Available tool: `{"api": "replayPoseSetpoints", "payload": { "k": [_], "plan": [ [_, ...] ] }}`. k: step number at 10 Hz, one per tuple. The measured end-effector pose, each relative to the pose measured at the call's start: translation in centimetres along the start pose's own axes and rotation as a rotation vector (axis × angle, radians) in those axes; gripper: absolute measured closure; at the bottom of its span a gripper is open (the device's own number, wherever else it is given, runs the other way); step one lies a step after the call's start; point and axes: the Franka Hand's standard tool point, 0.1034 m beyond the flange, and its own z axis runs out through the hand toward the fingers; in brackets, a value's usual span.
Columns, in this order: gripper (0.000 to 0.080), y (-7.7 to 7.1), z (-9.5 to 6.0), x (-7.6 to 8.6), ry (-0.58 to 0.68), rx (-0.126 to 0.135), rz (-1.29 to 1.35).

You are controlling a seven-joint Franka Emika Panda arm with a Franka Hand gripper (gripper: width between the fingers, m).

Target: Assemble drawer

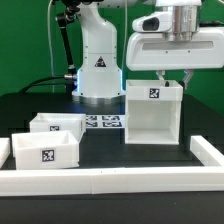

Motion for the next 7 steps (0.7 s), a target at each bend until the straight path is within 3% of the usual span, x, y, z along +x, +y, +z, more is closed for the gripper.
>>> {"api": "replayPoseSetpoints", "payload": {
  "k": [1, 7],
  "plan": [
    [0.0747, 0.0, 0.0, 0.0, 0.0, 0.0, 0.0],
    [0.0762, 0.0, 0.0, 0.02, 0.0, 0.0, -0.001]
  ]
}}
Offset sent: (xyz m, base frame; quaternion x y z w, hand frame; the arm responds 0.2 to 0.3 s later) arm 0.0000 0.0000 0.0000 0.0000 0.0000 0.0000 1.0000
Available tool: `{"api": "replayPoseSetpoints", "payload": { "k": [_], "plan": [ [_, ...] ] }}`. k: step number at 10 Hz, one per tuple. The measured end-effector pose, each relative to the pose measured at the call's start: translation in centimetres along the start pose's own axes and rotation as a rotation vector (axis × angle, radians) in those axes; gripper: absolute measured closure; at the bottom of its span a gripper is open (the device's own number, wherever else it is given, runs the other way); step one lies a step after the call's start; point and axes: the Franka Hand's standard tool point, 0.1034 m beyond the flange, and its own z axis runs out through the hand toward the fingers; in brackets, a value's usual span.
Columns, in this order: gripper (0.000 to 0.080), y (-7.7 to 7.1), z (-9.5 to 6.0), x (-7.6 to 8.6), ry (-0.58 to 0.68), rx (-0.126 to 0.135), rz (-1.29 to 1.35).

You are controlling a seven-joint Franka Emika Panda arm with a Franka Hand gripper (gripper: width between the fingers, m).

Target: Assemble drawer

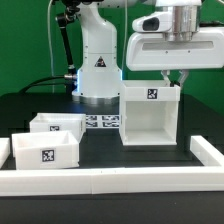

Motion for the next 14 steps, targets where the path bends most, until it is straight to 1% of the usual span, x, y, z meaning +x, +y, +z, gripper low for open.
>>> {"api": "replayPoseSetpoints", "payload": {
  "k": [2, 3, 4, 6, 8, 9, 12, 13, 14],
  "plan": [
    [0.0762, 0.1, 0.0, 0.1, 0.0, 0.0, -0.002],
    [0.0762, 0.5, -0.1, 1.1, 0.003, 0.003, -0.009],
    [0.0762, 0.8, -0.1, 2.8, 0.015, 0.009, 0.001],
    [0.0762, 1.4, -0.3, 5.7, 0.038, 0.019, 0.001],
    [0.0762, 2.3, -0.4, 9.5, 0.079, 0.029, 0.016],
    [0.0762, 2.5, -0.5, 11.0, 0.093, 0.032, 0.025],
    [0.0762, 3.5, -0.7, 14.7, 0.131, 0.035, 0.045],
    [0.0762, 3.6, -0.8, 15.7, 0.141, 0.036, 0.049],
    [0.0762, 3.5, -0.8, 15.7, 0.141, 0.036, 0.047]
  ]
}}
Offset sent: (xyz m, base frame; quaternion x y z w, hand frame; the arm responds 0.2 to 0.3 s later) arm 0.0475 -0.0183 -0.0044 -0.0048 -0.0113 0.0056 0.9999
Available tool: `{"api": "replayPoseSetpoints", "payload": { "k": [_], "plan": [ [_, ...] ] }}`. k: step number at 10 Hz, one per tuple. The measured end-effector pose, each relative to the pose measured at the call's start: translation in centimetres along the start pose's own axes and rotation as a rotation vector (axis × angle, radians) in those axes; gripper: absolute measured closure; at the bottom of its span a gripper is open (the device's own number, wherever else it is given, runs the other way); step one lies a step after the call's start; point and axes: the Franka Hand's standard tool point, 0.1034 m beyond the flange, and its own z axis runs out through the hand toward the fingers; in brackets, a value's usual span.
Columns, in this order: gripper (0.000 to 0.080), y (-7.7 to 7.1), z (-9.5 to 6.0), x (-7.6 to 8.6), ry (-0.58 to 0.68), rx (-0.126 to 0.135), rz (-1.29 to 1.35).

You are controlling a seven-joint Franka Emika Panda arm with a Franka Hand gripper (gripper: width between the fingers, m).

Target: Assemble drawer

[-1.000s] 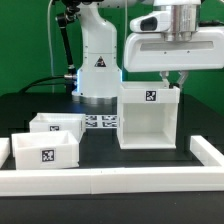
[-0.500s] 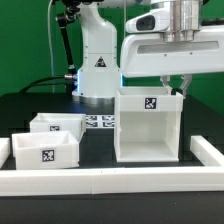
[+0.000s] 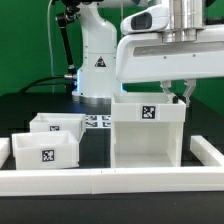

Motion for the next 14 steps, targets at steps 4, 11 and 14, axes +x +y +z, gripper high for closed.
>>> {"api": "replayPoseSetpoints", "payload": {
  "k": [4, 11, 14],
  "plan": [
    [0.0762, -0.3, 0.0, 0.0, -0.001, 0.008, 0.133],
    [0.0761, -0.1, 0.1, 0.8, 0.019, 0.024, 0.774],
    [0.0757, 0.1, -0.1, 1.2, 0.035, 0.049, 0.875]
  ]
}}
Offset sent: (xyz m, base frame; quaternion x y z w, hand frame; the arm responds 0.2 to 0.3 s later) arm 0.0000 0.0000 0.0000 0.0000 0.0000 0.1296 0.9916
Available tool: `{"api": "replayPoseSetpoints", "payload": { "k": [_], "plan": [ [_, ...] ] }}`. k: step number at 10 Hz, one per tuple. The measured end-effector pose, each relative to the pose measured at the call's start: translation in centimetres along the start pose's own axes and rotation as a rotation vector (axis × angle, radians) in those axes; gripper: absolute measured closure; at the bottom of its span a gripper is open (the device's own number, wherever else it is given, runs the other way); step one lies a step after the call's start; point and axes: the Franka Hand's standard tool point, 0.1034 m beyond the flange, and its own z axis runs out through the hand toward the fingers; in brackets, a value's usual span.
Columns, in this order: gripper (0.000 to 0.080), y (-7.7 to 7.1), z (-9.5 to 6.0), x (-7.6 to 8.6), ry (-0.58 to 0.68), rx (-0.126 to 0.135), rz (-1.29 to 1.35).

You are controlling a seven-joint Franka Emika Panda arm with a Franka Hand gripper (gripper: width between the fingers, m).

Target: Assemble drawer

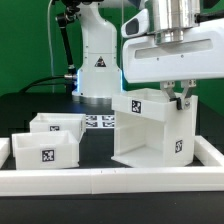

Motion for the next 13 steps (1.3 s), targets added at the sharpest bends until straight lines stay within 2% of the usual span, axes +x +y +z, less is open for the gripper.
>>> {"api": "replayPoseSetpoints", "payload": {
  "k": [3, 5, 8, 11, 13],
  "plan": [
    [0.0757, -0.3, 0.0, -0.2, -0.02, 0.014, 0.178],
    [0.0755, -0.5, 0.3, 0.6, -0.034, 0.024, 0.324],
    [0.0755, -1.9, 0.4, 1.5, -0.062, 0.034, 0.531],
    [0.0755, -3.6, 0.8, 2.8, -0.071, 0.03, 0.539],
    [0.0755, -3.9, 0.9, 3.1, -0.096, 0.001, 0.546]
  ]
}}
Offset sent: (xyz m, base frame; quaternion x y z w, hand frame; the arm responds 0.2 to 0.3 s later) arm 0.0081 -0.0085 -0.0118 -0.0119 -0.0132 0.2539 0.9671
